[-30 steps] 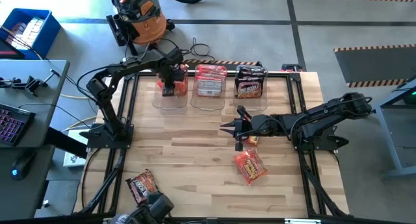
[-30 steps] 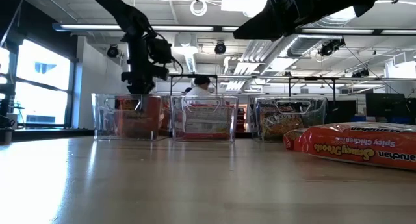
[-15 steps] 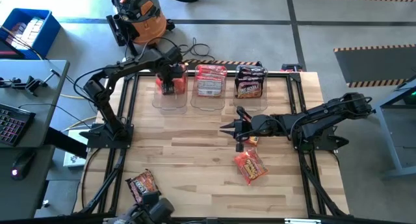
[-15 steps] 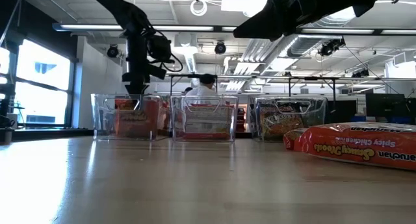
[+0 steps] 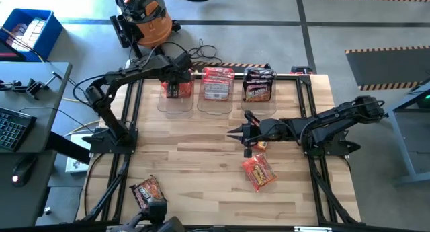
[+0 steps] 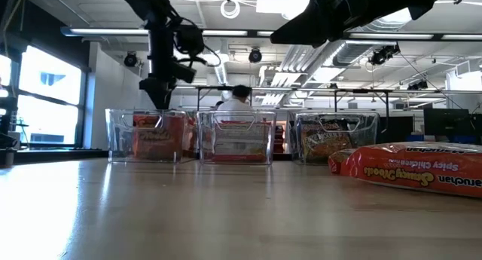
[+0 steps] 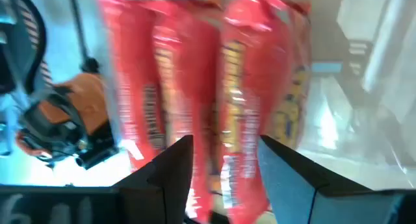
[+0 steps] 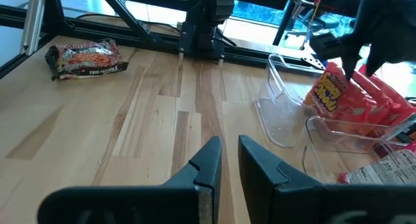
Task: Sort Maruchan noodles
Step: Put the orange noodle pack into the left transparent bin, then put the red noodle pack into the middle transparent bin
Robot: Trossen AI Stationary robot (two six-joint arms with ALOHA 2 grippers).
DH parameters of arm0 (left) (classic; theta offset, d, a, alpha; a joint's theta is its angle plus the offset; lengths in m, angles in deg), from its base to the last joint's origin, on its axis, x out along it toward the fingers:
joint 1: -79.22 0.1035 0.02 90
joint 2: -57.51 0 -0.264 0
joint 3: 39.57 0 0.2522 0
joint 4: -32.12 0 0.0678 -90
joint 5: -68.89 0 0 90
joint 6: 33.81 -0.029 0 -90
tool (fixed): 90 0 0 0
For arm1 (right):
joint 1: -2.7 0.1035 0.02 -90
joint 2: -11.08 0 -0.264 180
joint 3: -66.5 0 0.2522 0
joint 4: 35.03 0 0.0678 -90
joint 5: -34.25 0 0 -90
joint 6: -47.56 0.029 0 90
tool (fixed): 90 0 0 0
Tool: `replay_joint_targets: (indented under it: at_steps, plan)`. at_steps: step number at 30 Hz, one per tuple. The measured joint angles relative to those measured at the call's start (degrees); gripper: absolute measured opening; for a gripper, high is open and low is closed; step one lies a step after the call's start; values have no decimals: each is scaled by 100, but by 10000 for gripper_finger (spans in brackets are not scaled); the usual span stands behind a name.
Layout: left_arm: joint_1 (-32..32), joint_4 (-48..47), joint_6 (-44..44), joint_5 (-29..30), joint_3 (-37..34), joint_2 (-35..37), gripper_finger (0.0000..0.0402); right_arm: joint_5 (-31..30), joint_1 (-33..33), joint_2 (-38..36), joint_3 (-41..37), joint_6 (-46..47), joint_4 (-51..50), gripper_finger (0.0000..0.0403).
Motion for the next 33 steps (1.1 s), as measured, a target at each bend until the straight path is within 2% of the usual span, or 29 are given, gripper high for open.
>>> replay_joint_targets:
  at_steps: [4,7,12,16,20,23,26,33]
  plan:
    - [-15,138,180,-7,0,411,146,0,0,0,0,-10,0,35]
    - [-14,265,667,-108,2,795,129,-1,0,0,0,-21,0,35]
    - [50,289,1455,-656,2,1371,96,-2,-14,0,0,-140,0,35]
    - [70,265,1847,-796,13,1443,80,-1,-168,0,0,-100,18,35]
    - [41,187,2018,-63,9,1163,71,13,-292,0,0,197,-14,35]
    - [-168,226,2035,371,4,1028,44,41,-366,0,0,280,-15,35]
    - [-434,455,2047,95,4,1054,8,39,-424,0,0,334,-22,35]
    - [-1121,1583,2454,-477,4,1560,1,39,-427,0,0,253,-24,35]
